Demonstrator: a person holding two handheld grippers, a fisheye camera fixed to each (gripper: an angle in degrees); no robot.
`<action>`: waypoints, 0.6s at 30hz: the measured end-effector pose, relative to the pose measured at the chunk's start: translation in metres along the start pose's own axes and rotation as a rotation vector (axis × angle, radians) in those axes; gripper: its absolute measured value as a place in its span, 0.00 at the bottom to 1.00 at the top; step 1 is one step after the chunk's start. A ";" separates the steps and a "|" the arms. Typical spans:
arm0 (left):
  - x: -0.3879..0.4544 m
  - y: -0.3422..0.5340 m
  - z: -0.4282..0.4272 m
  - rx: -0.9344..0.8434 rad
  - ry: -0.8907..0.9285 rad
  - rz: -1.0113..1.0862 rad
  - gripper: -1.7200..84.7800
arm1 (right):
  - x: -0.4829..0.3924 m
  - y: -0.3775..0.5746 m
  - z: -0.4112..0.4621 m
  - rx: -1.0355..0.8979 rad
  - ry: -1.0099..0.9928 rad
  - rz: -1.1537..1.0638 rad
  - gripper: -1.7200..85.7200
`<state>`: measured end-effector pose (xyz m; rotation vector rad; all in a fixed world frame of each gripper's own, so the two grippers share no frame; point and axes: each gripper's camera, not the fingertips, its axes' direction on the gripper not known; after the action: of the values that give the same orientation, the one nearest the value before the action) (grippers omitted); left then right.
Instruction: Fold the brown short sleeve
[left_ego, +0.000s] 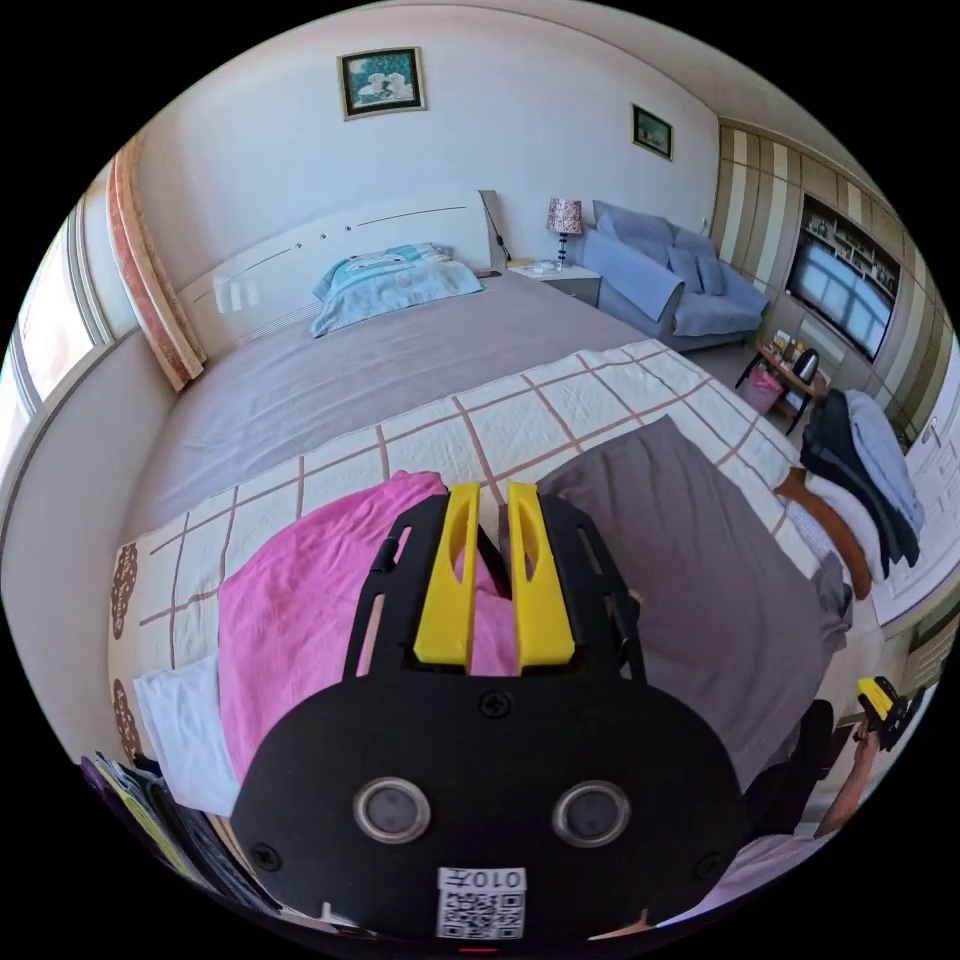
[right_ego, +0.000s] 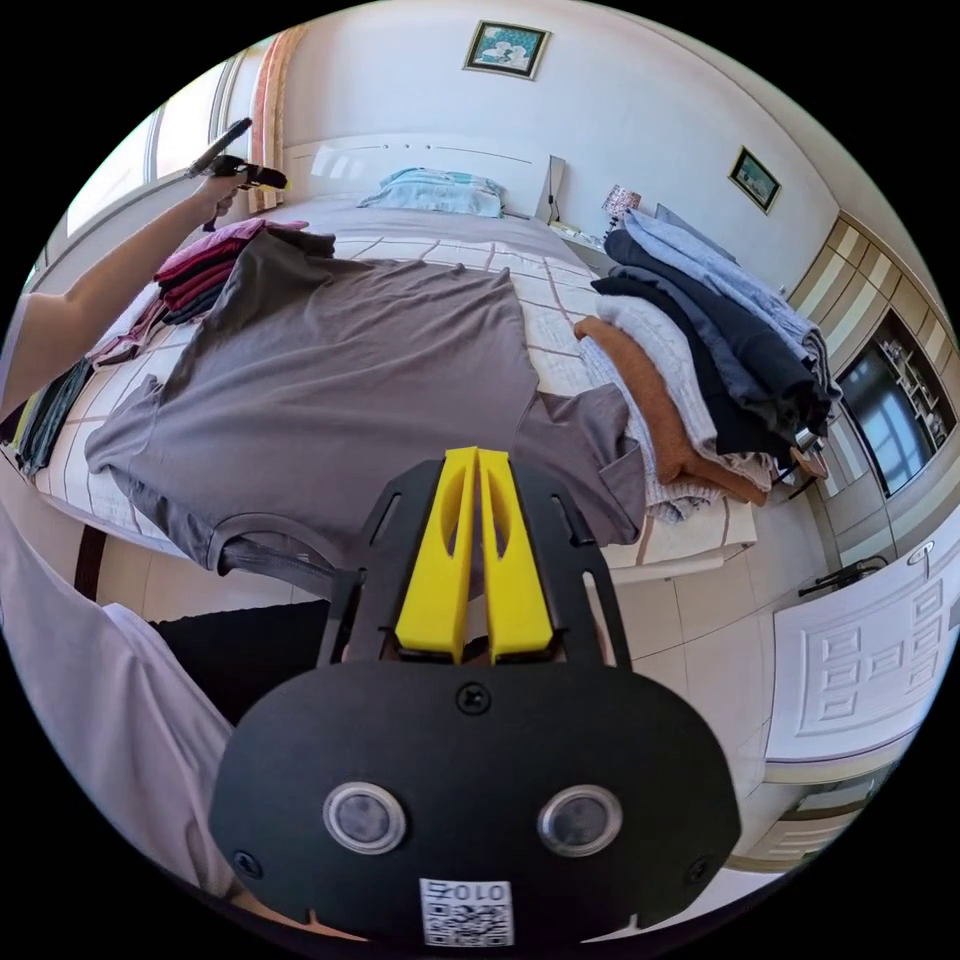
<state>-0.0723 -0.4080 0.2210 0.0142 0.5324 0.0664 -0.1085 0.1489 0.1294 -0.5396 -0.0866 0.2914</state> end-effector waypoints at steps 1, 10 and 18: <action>-0.009 0.023 -0.027 0.033 0.047 0.017 0.08 | 0.000 0.001 0.001 0.003 -0.014 -0.003 0.05; -0.058 0.327 -0.142 -0.106 -0.101 -0.196 0.11 | -0.020 -0.011 0.013 0.012 -0.188 -0.092 0.05; -0.100 0.508 -0.192 -0.153 -0.070 -0.537 0.16 | -0.061 -0.035 0.002 0.063 -0.270 -0.247 0.05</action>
<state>-0.2858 0.0912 0.1219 -0.2744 0.4458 -0.4164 -0.1584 0.1030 0.1486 -0.4194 -0.4015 0.1242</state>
